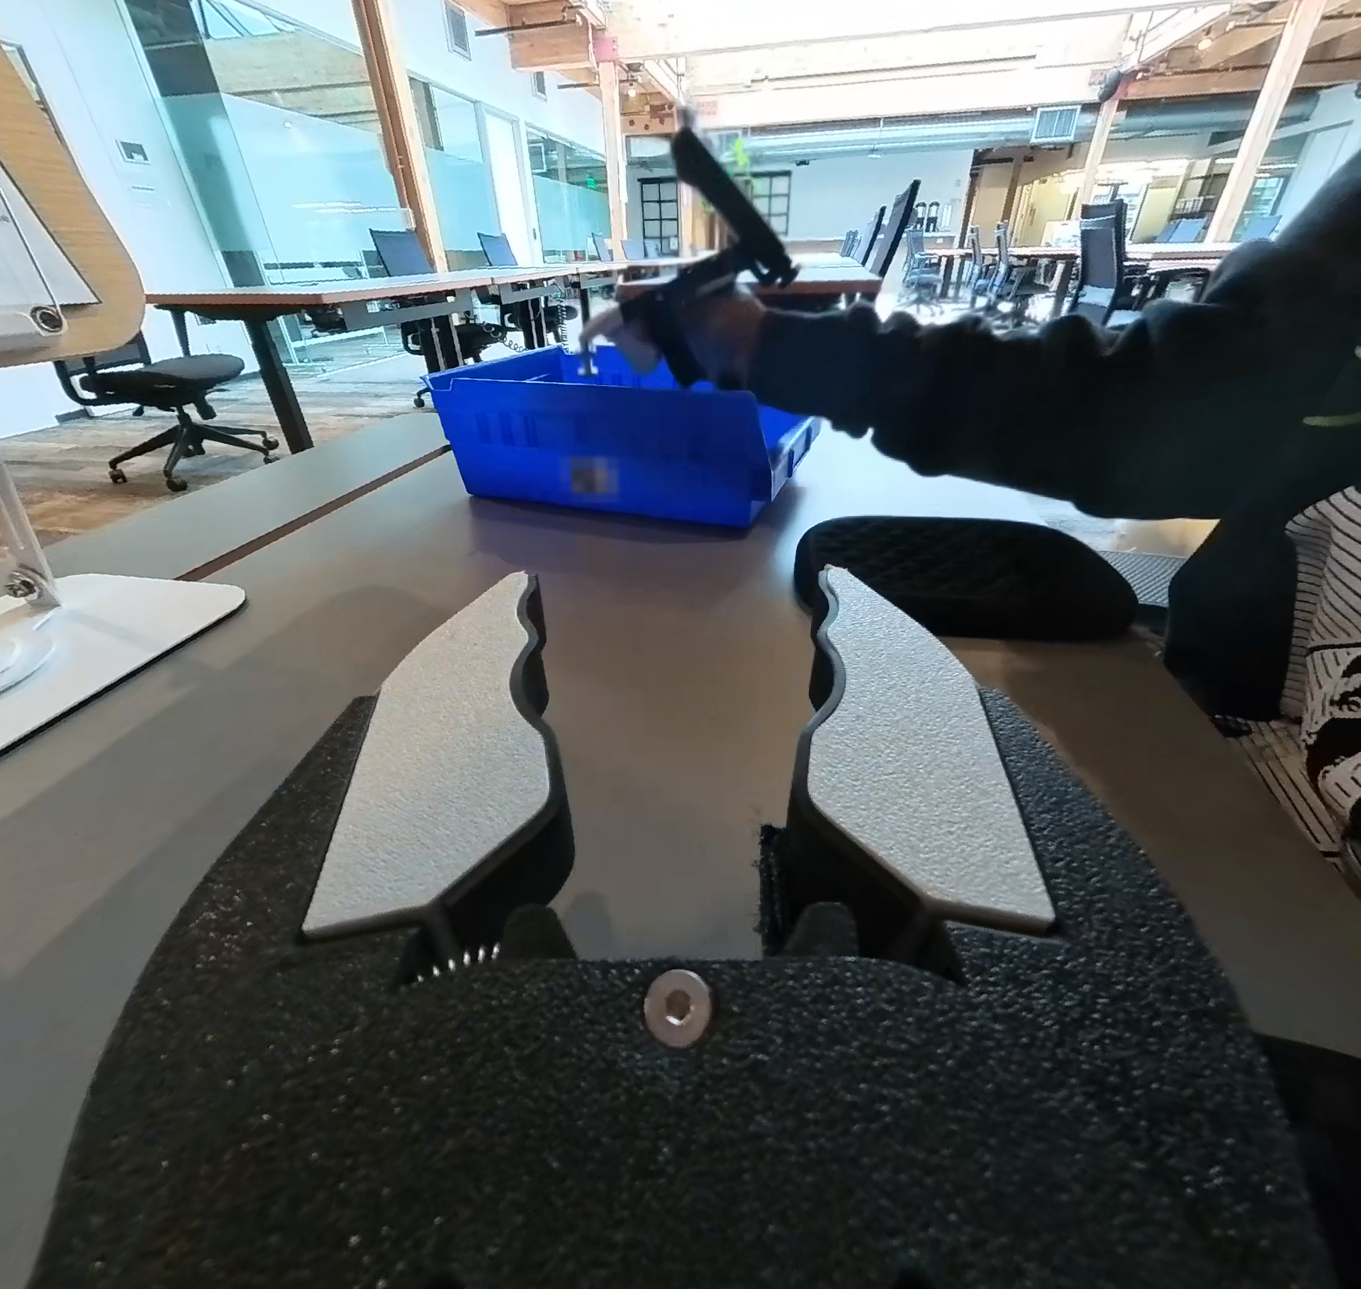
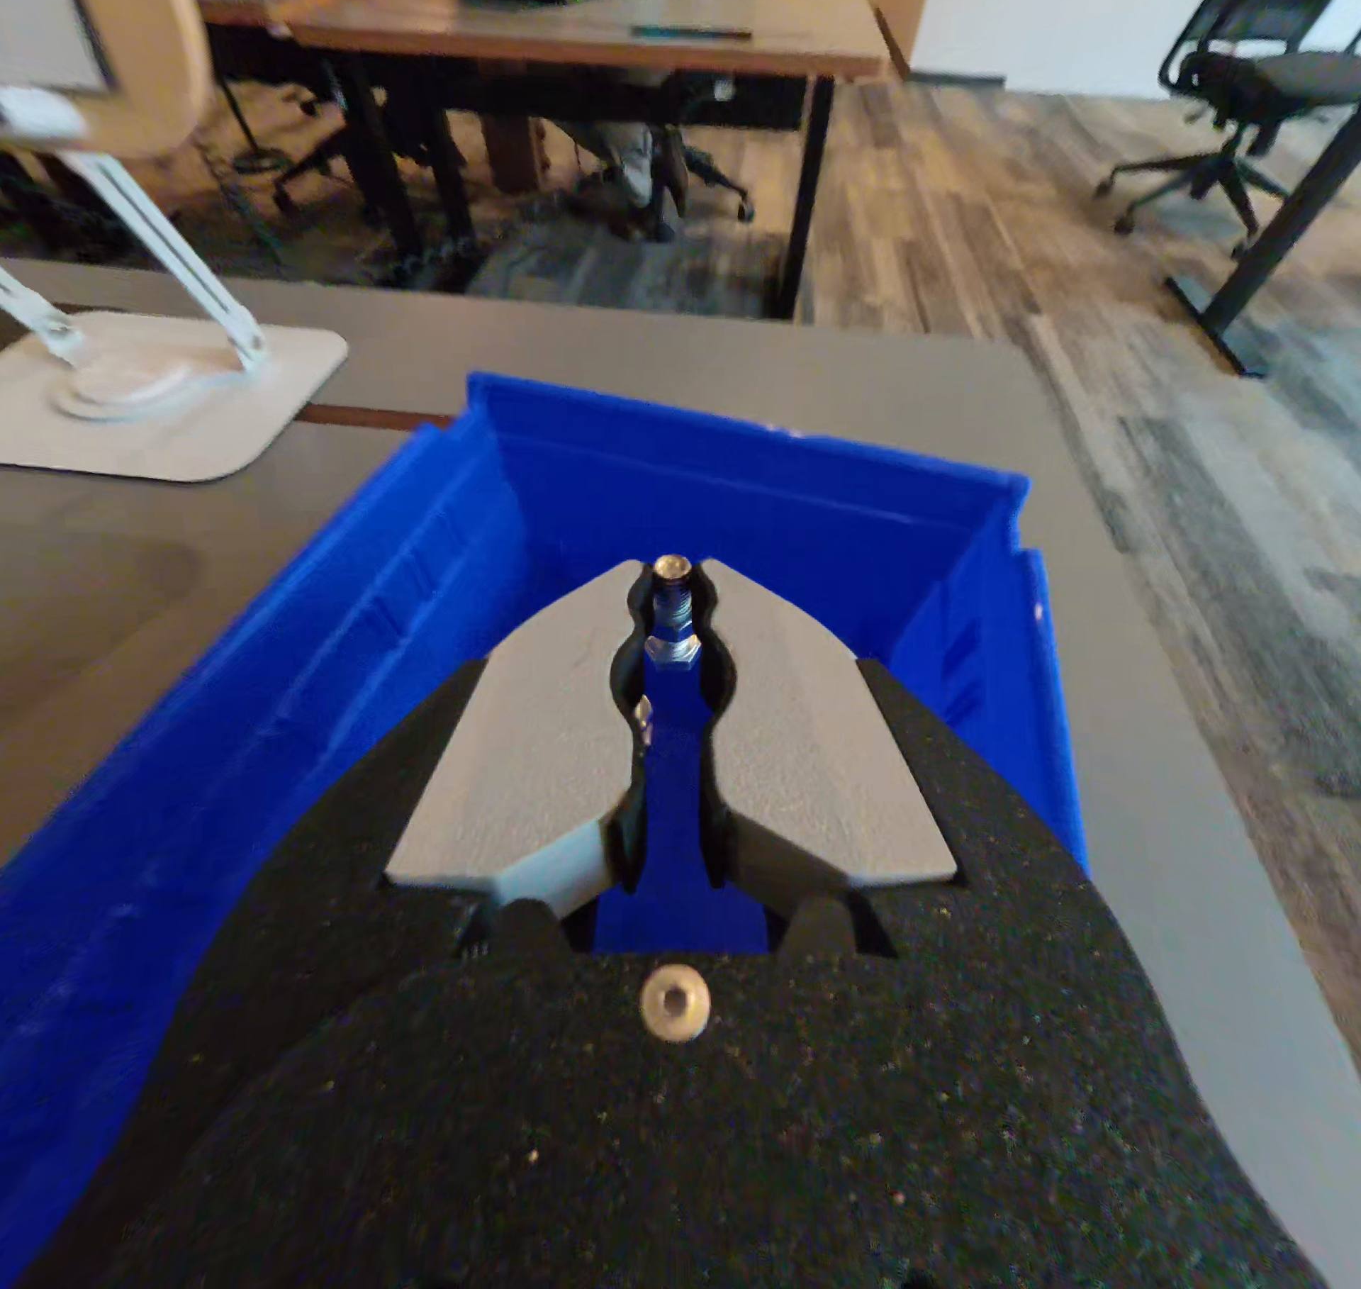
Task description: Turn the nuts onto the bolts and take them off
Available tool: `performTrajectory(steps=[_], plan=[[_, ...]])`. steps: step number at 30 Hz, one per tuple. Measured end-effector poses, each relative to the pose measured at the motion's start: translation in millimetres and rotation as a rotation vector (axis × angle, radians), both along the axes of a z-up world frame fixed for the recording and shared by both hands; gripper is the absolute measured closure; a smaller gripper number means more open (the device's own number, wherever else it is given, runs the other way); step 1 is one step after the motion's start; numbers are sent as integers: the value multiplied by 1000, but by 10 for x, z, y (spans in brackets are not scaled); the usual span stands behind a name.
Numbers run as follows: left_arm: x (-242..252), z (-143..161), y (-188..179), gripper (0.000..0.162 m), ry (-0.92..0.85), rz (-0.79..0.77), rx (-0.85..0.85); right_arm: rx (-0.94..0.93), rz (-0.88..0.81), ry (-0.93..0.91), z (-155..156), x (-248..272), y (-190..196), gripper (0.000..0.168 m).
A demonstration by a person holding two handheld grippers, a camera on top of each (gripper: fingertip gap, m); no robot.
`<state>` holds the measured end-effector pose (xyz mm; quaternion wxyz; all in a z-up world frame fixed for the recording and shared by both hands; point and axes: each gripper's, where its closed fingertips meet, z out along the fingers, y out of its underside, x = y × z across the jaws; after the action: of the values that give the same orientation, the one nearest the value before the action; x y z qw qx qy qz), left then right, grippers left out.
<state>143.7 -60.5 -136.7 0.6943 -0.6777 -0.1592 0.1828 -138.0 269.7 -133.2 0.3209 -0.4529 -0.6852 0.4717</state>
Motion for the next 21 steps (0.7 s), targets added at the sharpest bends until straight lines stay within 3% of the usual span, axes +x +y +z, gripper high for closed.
performTrajectory(steps=[9, 21], plan=[[0, -8, 2, 96, 0, -1, -7, 53, -39, -185, -613, -97, 75, 159], [14, -18, 8, 96, 10, 2, -23, 68, -34, -269, -852, -108, 97, 159]])
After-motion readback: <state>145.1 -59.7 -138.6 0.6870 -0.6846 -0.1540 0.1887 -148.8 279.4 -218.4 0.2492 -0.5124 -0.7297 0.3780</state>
